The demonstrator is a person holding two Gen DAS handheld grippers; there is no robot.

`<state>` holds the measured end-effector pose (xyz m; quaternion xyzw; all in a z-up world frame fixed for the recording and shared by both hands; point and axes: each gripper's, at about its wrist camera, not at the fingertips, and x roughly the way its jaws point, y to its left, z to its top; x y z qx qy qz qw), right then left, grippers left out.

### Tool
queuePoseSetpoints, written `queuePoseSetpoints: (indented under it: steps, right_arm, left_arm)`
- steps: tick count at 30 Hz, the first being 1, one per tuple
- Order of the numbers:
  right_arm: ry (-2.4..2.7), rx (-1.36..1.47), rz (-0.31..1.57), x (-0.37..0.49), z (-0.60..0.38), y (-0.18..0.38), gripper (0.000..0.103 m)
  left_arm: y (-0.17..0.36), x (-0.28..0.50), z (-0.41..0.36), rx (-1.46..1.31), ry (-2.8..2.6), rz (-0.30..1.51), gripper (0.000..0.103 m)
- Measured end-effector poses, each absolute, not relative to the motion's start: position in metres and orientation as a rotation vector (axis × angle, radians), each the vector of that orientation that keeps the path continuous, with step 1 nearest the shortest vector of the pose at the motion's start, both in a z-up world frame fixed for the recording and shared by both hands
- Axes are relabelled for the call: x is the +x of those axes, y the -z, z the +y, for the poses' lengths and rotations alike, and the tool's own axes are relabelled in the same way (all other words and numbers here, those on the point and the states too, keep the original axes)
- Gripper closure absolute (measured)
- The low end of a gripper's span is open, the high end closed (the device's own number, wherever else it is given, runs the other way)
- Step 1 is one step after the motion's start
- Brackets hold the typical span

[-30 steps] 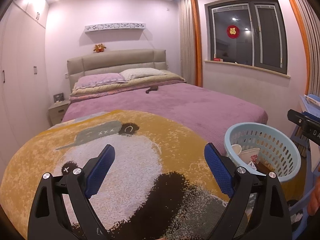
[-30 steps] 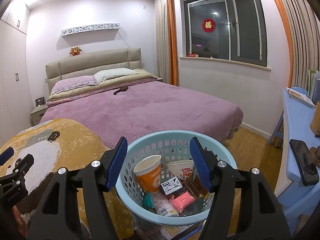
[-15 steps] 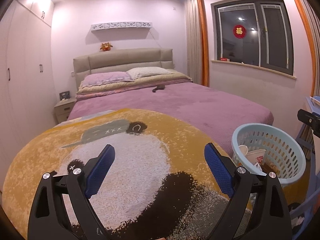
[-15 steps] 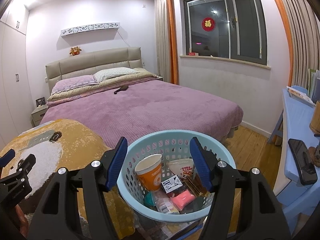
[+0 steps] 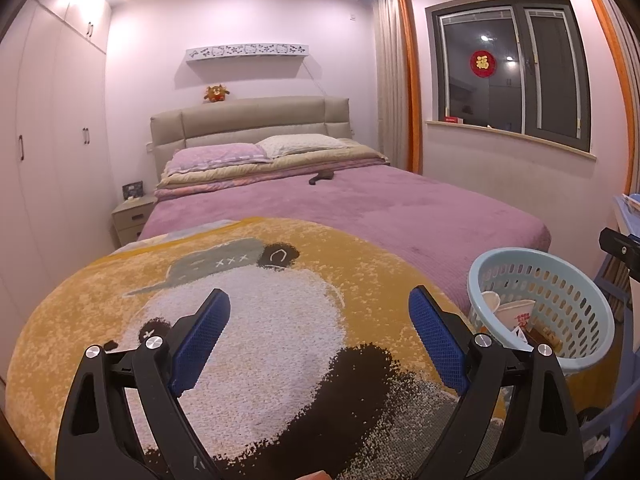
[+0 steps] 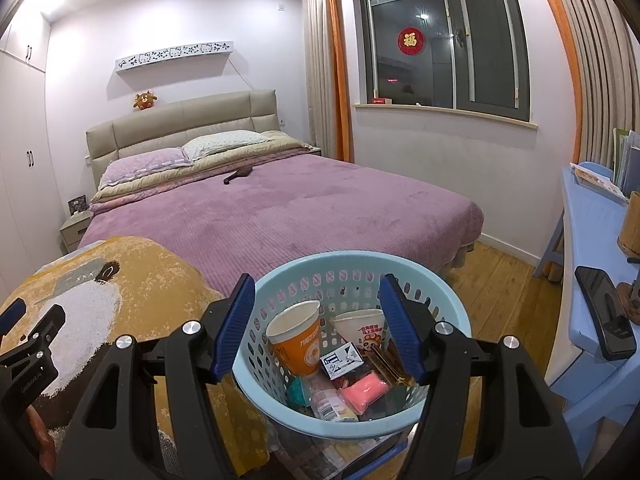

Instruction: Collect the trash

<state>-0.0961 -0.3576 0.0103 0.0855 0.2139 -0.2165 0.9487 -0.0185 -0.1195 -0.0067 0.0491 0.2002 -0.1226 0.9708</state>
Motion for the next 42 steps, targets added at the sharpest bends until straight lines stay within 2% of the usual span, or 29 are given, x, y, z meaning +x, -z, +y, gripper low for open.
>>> queuePoseSetpoints:
  steps: [42]
  right_arm:
    - [0.414,0.193,0.458,-0.0893,-0.3628,-0.0037,0.042]
  left_arm:
    - [0.0080,-0.0158,-0.1185,0.108,0.250,0.418,0.015]
